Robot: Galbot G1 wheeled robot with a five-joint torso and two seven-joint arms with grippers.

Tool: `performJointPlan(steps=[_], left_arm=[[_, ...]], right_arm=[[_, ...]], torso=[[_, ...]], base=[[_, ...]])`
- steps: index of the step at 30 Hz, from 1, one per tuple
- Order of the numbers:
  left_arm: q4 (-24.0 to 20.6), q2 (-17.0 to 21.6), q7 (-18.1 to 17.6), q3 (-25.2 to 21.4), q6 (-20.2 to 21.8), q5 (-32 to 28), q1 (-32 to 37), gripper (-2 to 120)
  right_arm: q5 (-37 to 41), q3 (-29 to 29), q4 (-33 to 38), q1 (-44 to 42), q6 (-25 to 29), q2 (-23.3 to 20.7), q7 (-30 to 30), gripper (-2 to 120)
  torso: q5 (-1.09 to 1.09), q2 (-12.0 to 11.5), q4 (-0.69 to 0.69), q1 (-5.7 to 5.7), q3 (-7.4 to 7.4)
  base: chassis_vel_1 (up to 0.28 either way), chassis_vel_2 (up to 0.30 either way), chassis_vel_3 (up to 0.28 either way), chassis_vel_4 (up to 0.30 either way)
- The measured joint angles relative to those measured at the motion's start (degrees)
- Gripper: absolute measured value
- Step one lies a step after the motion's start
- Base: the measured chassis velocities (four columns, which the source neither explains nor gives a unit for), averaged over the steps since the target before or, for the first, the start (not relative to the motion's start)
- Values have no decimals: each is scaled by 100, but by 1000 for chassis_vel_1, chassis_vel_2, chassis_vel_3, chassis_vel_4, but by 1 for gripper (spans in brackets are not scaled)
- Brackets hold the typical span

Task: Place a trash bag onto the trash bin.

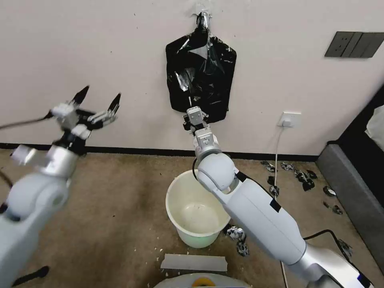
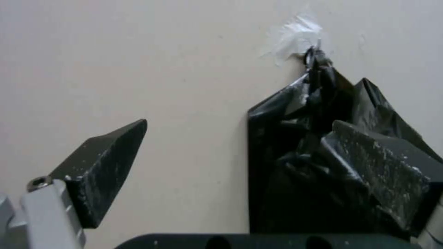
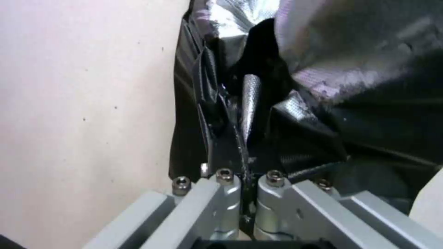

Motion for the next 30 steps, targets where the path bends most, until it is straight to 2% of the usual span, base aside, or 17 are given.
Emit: performJointPlan(steps=[1,2,3,4,6,7,8,12,13,16,17,19,21,22,23,25,30], left_arm=[[0,0,0,0,0,0,0,100],[351,99,-4,949,48,-69,-974,100],[351,99,-4,949,48,-69,-974,100],[545,104,-8,1460,63,-80,-1525,100],[545,104,-8,1460,63,-80,-1525,100],[765,81,-16,2025,84,-90,-2093,100],[832,66,-19,2184,88,-91,-2242,100],[844,62,-20,2215,88,-91,-2271,100],[1198,-55,-90,3138,126,-90,-3075,100],[1321,-112,-131,3467,146,-91,-3393,100],[1489,-156,-156,3891,179,-92,-3823,100],[1643,-167,-161,4265,199,-90,-4215,100],[1643,-167,-161,4265,199,-90,-4215,100],[1853,-183,-166,4764,228,-117,-4745,100],[1853,-183,-166,4764,228,-117,-4745,100],[2071,-179,-154,5378,240,-107,-5204,100],[2118,-130,-141,5903,332,-92,-5683,100]], right_arm=[[0,0,0,0,0,0,0,0],[-41,8,19,23,18,-6,-40,0],[-41,8,19,23,18,-6,-40,0],[-59,12,25,30,20,-7,-60,0],[-59,12,25,30,20,-7,-60,0],[-75,14,32,30,21,-4,-71,0],[-79,16,31,29,22,-4,-72,0],[-79,16,31,29,22,-4,-72,0],[-84,35,31,15,37,-2,-104,0],[-84,65,32,13,47,-4,-118,0],[-84,95,31,17,54,-5,-127,0],[-84,108,34,36,56,-4,-142,0],[-84,108,34,36,56,-4,-142,0],[-80,121,37,56,62,35,-156,0],[-80,121,37,56,62,35,-156,0],[-75,132,37,71,68,50,-163,0],[-65,131,37,96,70,47,-165,0]], torso=[[0,0,0,0,0],[0,0,1,0,0],[0,0,1,0,0],[0,0,0,0,0],[0,0,0,0,0],[4,0,-2,0,0],[3,0,-1,0,0],[3,0,0,0,0],[0,0,1,0,0],[0,0,0,0,1],[1,0,0,0,0],[2,0,-1,0,0],[2,0,-1,0,0],[2,0,2,0,0],[2,0,2,0,0],[0,0,1,0,0],[-1,0,2,0,0]], base=[[0,0,0,0],[0,0,0,0],[0,0,0,0],[0,0,0,0],[0,0,0,0],[0,0,0,0],[0,0,0,0],[0,0,0,0],[0,0,0,0],[0,0,0,0],[0,0,0,0],[0,0,0,0],[0,0,0,0],[0,0,0,0],[0,0,0,0],[0,0,0,0],[0,0,0,0]])
